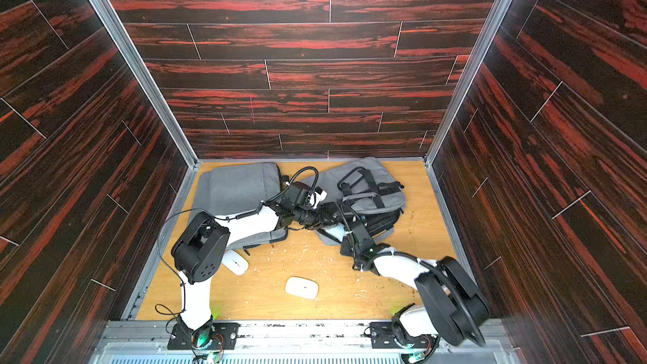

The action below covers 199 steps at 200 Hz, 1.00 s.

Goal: Put the mouse into the laptop bag
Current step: Place the mouse in the zippered laptop bag.

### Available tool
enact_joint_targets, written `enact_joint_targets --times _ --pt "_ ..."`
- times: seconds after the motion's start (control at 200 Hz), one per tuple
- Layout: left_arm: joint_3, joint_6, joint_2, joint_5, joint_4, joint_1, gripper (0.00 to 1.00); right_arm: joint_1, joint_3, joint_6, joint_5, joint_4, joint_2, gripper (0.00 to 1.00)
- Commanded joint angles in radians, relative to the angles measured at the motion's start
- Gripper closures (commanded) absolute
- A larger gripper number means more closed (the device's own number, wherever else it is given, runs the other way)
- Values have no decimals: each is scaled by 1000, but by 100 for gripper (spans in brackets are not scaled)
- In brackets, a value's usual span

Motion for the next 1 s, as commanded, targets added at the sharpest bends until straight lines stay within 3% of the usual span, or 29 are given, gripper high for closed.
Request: enact_joint_targets --times 0.0,0.281,0.421,0.601,0.731,0.842,0.992 --pt "0 -2 -39 29 8 4 100 -8 60 -48 -49 108 72 100" --pt "23 -31 -6 45 38 4 100 -6 96 9 -209 290 176 100" --pt "36 -30 3 46 33 3 100 -6 61 33 -223 316 176 100" --pt "27 -8 9 30 -1 4 100 -7 -48 21 -171 224 10 100" --pt "-14 3 -9 14 -13 10 100 -10 -104 32 -75 16 -170 96" --pt "-57 11 -37 -1 -25 23 100 -52 -99 61 13 -189 -279 86" --pt "-124 36 -87 -29 -56 27 64 -187 -76 36 81 -311 -385 40"
